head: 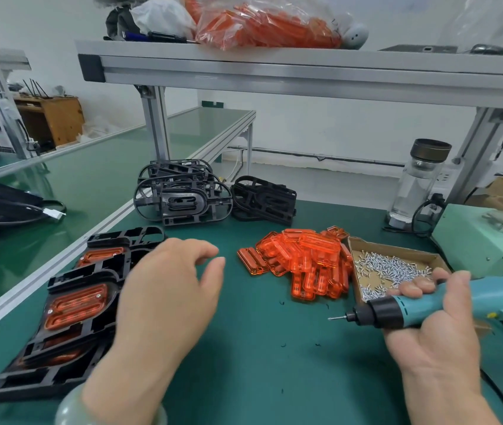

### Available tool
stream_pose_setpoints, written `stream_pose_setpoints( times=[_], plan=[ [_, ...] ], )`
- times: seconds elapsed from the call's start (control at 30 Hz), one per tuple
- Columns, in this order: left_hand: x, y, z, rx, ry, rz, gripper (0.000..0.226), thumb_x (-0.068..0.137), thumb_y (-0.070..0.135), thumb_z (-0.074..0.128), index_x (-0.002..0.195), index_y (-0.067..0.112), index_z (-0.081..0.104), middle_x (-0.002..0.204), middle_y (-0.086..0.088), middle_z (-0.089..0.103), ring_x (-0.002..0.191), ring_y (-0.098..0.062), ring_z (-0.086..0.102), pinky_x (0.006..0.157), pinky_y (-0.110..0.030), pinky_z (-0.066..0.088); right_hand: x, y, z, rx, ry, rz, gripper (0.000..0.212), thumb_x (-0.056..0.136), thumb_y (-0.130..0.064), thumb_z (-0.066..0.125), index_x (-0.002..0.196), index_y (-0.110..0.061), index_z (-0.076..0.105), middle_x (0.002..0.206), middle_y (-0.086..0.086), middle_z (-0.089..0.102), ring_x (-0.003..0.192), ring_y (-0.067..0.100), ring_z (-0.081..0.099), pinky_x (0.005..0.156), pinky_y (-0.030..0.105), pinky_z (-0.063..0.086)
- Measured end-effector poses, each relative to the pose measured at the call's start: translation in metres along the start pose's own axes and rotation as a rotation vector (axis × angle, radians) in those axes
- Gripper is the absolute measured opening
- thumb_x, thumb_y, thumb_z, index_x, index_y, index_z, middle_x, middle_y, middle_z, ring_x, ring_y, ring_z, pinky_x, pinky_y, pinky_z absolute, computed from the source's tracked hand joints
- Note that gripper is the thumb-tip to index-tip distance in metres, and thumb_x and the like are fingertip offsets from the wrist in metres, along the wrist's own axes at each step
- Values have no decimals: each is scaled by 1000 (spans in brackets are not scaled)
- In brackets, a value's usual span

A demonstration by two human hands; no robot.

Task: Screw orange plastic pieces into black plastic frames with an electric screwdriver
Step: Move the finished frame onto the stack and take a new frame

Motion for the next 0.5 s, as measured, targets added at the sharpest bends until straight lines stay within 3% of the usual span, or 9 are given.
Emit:
stream_pose_setpoints(
  times=[0.17,0.33,0.5],
  plan=[
    [21,39,58,-129,-228,36,14,85,31,56,85,29,69,79,12,66,78,-12,58,74,-27,47,2,-1,-2,-9,-10,8,27,76,-47,66,86,-27,52,63,-13,48,52,3,47,57,16,47],
    [63,51,126,-113,-397,-28,22,85,17,48,80,18,70,81,-2,70,81,-23,64,73,-32,54,7,-1,-5,-28,21,10,27,74,-47,64,87,-26,52,63,-13,47,52,3,46,61,19,45],
    [104,45,180,1,-409,-16,40,91,13,42,126,25,56,121,-3,62,109,-26,57,86,-35,48,10,1,-5,-15,79,-10,27,75,-47,60,89,-26,51,62,-13,44,48,3,44,58,19,45]
  ],
)
Point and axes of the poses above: each hand's wrist, its own x-axis towards the middle knuckle, its own z-axis out of the palm, y = z × x, the point moved 4 cm from there along x, towards the middle knuckle
